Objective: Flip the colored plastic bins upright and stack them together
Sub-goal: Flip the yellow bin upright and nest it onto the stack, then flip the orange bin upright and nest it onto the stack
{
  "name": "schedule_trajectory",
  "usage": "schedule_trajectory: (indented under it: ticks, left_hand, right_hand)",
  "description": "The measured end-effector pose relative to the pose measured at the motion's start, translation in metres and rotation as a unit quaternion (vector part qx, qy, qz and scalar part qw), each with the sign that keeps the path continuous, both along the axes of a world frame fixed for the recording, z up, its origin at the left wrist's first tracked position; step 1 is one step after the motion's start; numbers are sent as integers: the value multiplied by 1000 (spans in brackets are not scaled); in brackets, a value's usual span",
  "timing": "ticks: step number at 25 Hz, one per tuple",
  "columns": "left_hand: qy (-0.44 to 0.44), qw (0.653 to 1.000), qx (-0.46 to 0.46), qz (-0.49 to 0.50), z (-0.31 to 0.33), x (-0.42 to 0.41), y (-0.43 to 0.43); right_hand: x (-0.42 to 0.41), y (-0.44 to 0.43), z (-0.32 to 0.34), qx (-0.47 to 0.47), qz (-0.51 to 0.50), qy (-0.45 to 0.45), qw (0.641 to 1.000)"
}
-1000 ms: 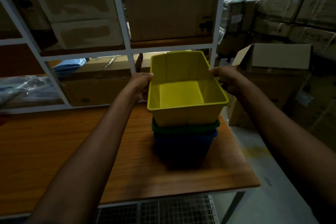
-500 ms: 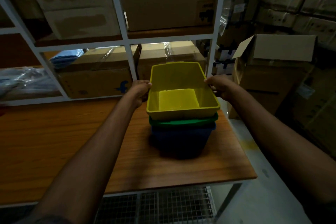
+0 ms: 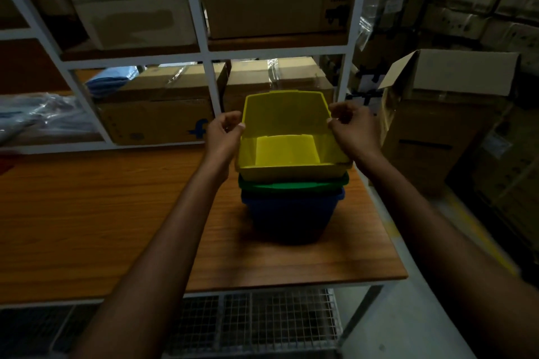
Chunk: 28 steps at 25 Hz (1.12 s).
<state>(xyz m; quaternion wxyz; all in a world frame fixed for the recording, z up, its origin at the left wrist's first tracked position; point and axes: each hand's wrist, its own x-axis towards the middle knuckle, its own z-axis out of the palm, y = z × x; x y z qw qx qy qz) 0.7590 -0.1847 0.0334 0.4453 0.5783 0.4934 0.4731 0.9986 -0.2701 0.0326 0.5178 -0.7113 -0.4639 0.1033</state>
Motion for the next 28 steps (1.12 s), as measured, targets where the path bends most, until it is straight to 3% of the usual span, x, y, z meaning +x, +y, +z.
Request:
schedule_trajectory:
  ticks: [4,9,16,23,28]
  left_hand:
    - [-1,995,100,7,-6,-10,-57]
    - [38,985,164,42,-35,-34,-117]
    - [186,966,135,117,-78,-111,-188]
    - [219,956,78,180,-112,-249,-251]
    - [212,951,33,223,-121,-391,-288]
  right_hand:
    - [-45,-41,2,84,60,-33,994]
    - [-94,-86,-12,74,167,50,982]
    - [-173,-127,-68,-21,266,53,962]
    - [-303,-153,-105,-40,329,-40,943]
    - [-432,-167,-122,-57,367,-10,928]
